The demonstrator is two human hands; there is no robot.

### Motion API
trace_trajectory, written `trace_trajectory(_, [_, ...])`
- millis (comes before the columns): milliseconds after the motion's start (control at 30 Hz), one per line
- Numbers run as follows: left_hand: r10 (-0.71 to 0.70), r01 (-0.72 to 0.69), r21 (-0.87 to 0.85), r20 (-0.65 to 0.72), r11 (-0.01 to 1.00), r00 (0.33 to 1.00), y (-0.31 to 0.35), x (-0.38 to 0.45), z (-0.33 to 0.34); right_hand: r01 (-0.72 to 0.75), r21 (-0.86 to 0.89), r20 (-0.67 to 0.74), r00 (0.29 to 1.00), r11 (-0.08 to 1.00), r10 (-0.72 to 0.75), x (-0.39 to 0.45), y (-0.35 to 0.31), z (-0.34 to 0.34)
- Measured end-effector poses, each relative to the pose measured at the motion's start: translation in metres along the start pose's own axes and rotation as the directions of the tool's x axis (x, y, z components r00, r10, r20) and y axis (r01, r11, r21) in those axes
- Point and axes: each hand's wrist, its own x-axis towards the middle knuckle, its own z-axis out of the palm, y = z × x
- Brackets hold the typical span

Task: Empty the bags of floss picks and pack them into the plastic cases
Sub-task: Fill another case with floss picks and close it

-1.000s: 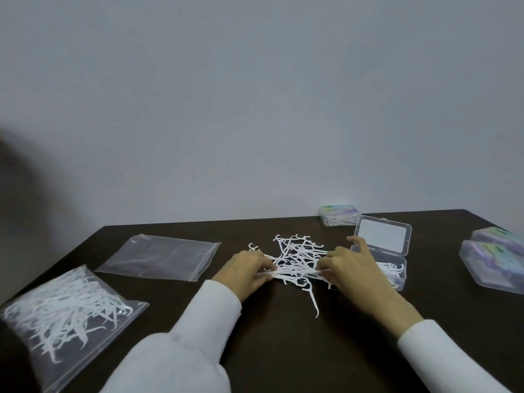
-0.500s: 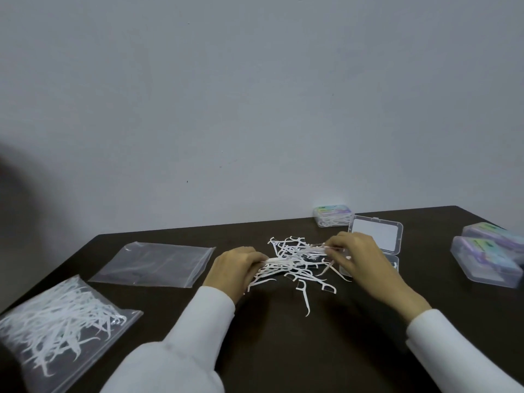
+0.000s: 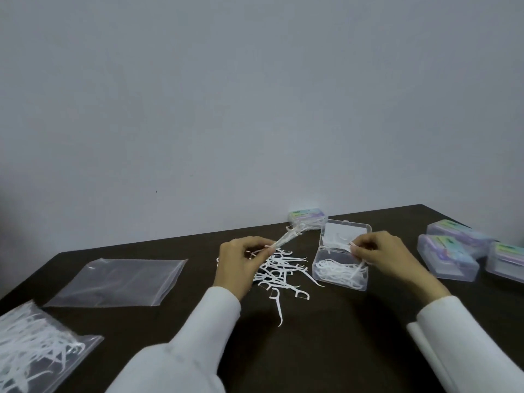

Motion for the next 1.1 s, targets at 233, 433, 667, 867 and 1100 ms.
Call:
trace_trajectory(233, [-0.09, 0.09, -0.185, 0.007, 0.979, 0.996, 0.017, 0.016, 0.035, -0.029, -0.01, -0.064, 0.998, 1.0, 0.028, 0.003, 0.013, 0.005])
trace_trajectory(433, [-0.134, 0.132, -0.243, 0.009, 0.961, 0.991, 0.017, 0.028, 0.054, 0.032, 0.106, -0.201, 0.98, 0.994, -0.01, 0.006, 0.007, 0.013])
trace_trajectory(667, [-0.147, 0.143, -0.276, 0.006, 0.95, 0.989, 0.013, 0.029, 0.055, 0.024, 0.121, -0.192, 0.981, 0.992, 0.0, 0.007, 0.011, 0.017])
trace_trajectory(867, [-0.179, 0.185, -0.344, 0.05, 0.92, 0.983, 0.013, 0.033, 0.056, 0.062, 0.063, -0.256, 0.966, 0.996, -0.044, 0.007, 0.012, 0.012])
trace_trajectory(1100, [-0.279, 0.421, -0.744, 0.318, 0.519, 0.906, 0.031, 0.035, 0.067, 0.133, 0.375, -0.116, 0.989, 0.917, -0.096, 0.0, -0.003, 0.006])
